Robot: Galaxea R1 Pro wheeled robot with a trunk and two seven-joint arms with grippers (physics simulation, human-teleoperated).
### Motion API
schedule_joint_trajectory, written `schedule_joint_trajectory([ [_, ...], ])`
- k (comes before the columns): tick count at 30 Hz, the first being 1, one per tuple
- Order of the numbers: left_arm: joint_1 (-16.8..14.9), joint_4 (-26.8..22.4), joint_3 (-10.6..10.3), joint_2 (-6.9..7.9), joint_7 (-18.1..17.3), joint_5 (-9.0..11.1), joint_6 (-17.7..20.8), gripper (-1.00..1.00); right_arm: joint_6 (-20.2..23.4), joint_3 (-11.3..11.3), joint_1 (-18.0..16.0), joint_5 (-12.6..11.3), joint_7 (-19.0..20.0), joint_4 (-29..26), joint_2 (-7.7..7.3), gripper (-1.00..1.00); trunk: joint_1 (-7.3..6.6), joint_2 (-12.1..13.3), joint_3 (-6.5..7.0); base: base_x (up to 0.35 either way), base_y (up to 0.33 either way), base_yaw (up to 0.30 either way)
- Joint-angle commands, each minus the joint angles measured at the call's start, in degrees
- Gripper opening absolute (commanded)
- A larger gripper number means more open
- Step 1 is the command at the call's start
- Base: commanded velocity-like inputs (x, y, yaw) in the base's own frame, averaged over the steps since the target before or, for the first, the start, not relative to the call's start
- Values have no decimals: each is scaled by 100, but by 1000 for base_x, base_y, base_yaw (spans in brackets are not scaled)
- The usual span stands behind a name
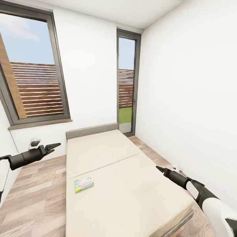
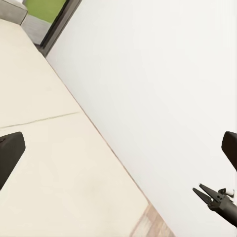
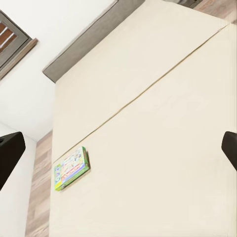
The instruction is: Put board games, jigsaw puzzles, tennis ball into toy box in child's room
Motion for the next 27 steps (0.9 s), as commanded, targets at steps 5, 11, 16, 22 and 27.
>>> schedule_joint_trajectory([
  [5,-2,1,9,4,-36,-26,23,100,72,-16,-2,-46,11,-1,3,100,2,-5,-3,-12,12,-64],
  [11,-2,1,8,4,-36,-26,27,100,83,-16,-2,-46,-14,2,4,100,2,-5,-28,-57,123,-11],
  [16,-2,1,8,4,-36,-30,28,100,85,-11,-2,-46,-38,-1,4,100,2,-5,-70,-46,90,-2],
  [22,-2,1,14,6,-37,-30,28,100,81,-1,-2,-46,-49,0,6,100,2,-5,-126,-124,92,0],
  [27,-2,1,9,5,-36,-33,28,100,73,1,-2,-46,-53,0,9,100,2,-5,-173,-33,23,0],
])
